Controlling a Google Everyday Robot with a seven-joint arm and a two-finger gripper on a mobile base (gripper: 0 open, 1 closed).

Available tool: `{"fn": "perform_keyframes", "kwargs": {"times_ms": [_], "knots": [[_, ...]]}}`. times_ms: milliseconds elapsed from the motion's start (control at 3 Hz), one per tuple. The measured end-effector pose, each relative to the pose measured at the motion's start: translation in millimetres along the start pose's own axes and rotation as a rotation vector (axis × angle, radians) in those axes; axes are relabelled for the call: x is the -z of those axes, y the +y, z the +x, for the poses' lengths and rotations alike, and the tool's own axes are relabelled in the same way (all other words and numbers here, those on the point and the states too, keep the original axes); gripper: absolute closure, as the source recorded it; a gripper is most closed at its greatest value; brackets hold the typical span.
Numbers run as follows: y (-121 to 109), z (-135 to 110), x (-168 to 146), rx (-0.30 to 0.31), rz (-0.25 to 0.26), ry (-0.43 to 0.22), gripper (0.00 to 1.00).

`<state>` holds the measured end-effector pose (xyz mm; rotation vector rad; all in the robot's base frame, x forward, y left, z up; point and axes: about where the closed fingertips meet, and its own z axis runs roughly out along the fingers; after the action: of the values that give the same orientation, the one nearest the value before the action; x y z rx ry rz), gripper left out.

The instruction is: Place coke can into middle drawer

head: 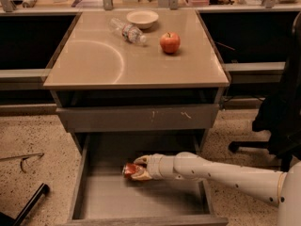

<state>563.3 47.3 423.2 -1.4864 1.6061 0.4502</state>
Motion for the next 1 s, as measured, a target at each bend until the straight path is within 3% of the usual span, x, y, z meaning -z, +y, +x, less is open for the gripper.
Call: {"fn": "perform_keyframes", "kwargs": {"times_ms": [667,1000], "knots": [[0.1,0.0,-0.1,0.000,0.000,0.000,0.12],[0.1,-0.1,-0.1,0.000,0.000,0.000,0.00]]}}
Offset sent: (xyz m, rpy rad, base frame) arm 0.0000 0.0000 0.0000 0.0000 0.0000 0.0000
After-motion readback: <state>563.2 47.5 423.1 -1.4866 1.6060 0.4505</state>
